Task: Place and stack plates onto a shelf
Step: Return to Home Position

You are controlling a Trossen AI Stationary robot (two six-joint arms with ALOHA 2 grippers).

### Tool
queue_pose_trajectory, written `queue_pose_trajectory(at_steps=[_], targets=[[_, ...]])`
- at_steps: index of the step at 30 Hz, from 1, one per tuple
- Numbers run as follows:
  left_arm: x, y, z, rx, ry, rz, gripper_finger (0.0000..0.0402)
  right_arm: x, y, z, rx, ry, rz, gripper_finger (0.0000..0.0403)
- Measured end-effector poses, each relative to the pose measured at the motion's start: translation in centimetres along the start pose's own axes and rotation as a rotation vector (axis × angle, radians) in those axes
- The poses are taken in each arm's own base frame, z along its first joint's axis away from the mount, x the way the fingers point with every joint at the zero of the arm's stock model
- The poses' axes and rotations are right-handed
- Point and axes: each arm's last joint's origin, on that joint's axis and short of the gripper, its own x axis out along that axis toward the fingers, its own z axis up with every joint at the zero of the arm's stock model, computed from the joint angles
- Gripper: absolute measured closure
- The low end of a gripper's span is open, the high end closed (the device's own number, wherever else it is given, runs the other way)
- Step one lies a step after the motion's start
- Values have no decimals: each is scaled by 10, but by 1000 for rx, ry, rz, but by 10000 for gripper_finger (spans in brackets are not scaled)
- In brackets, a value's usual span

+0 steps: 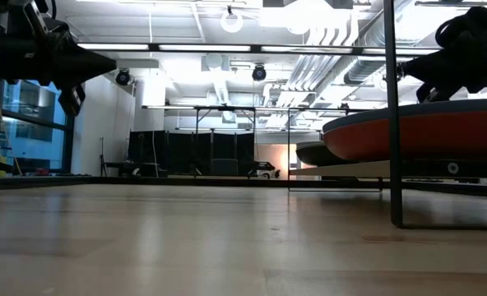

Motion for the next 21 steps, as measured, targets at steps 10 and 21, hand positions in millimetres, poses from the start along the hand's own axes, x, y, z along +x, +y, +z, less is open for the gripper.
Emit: queue_pose_trajectory(at_steps=[10, 21], targets=[[0, 0, 0, -1, -3, -2, 401, 0, 0, 0, -149, -4, -10, 403], [0, 0, 0, 0, -3, -2, 401, 0, 0, 0, -176, -4, -10, 403]])
